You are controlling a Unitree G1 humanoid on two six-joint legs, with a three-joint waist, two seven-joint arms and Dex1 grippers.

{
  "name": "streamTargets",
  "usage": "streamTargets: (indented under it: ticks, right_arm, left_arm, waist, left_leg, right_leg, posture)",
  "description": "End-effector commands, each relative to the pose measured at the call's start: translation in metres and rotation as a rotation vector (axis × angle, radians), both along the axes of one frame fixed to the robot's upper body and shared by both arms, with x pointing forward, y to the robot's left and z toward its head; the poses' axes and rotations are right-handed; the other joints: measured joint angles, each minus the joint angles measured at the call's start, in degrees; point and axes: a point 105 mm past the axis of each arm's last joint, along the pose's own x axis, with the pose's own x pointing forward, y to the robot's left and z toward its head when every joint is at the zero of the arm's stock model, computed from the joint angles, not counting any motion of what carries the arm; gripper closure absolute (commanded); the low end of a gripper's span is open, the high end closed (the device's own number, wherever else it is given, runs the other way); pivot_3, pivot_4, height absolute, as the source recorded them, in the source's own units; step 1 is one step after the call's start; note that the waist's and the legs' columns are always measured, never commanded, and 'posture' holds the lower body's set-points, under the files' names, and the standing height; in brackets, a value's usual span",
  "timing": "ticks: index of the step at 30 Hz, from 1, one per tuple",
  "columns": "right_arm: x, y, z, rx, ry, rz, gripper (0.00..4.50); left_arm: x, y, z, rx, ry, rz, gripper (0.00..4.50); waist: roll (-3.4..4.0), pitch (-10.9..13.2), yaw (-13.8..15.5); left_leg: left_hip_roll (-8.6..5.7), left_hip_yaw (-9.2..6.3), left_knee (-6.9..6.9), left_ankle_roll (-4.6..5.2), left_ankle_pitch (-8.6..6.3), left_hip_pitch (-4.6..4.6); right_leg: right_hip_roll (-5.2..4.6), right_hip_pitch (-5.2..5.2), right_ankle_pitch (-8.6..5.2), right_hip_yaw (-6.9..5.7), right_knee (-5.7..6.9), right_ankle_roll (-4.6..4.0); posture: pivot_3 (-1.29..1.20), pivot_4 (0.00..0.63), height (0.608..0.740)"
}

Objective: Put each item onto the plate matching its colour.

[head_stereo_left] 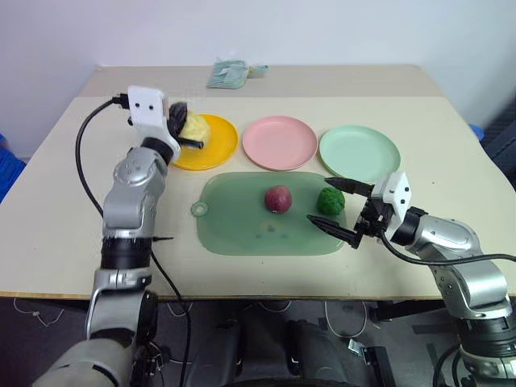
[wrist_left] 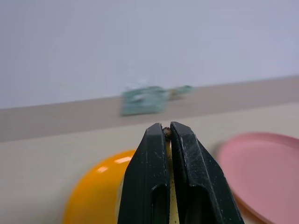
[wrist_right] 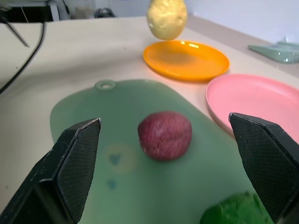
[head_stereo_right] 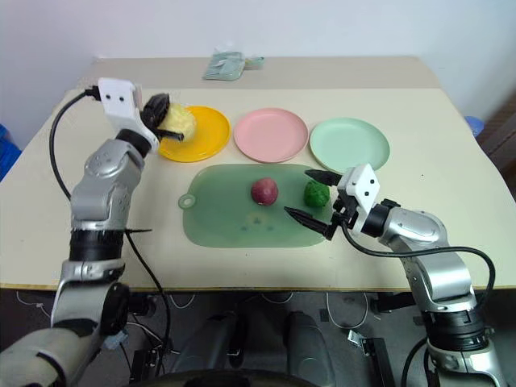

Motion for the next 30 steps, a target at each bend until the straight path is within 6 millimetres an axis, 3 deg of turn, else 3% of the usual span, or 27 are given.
streamTargets:
  ticks: [1,9,12,18,23,30]
  right_arm:
    - [0.002,0.003,0.009,0.006,-0.051,0.005,0.0]
    - [0.004,0.002,0.009,0.009,-0.066,-0.01,0.0]
    - [0.005,0.0,0.01,0.011,-0.072,-0.024,0.0]
    - [0.007,0.001,0.014,0.026,-0.08,-0.037,0.0]
    - [0.011,0.01,0.019,0.041,-0.094,-0.055,0.0]
    - [0.021,0.033,0.018,0.068,-0.044,-0.054,0.0]
  left_arm:
    - [0.015,0.005,0.017,0.006,-0.068,0.056,4.34]
    - [0.038,-0.007,0.001,-0.056,-0.021,-0.007,4.34]
    - [0.039,-0.008,-0.002,-0.067,-0.022,-0.019,3.54]
    - [0.032,0.001,0.002,-0.11,-0.062,-0.023,0.54]
    - [0.005,-0.005,0.009,-0.099,-0.109,-0.154,0.54]
    - [-0.072,-0.027,-0.01,0.081,-0.046,-0.549,0.54]
  waist:
    - [-0.01,0.01,-0.01]
    - [-0.03,0.02,-0.07]
    - [-0.04,0.02,-0.1]
    - [-0.05,0.03,-0.11]
    - [-0.04,0.02,-0.3]
    - [-0.02,0.01,-0.61]
  left_leg:
    - [0.0,0.0,0.0,0.0,0.0,0.0]
    - [-0.03,0.0,0.0,0.0,0.0,-0.01]
    - [-0.03,0.0,0.0,0.0,0.0,-0.02]
    - [-0.03,0.0,0.0,0.0,0.0,-0.02]
    - [-0.03,0.01,-0.01,-0.01,0.0,-0.01]
    - [-0.01,0.0,-0.06,-0.04,0.02,-0.02]
  right_leg:
    - [0.0,-0.01,0.0,0.0,0.01,0.0]
    - [-0.02,-0.04,0.01,-0.01,0.05,0.02]
    - [-0.01,-0.06,0.01,-0.01,0.07,0.02]
    - [-0.02,-0.08,0.01,0.01,0.11,0.02]
    - [-0.03,-0.11,0.01,0.07,0.16,0.02]
    - [-0.03,-0.19,0.0,0.15,0.22,-0.01]
  posture:
    - [0.0,0.15,0.74]
    - [0.0,0.15,0.74]
    - [0.0,0.15,0.74]
    - [0.0,0.15,0.74]
    - [0.0,0.15,0.74]
    - [0.0,0.15,0.74]
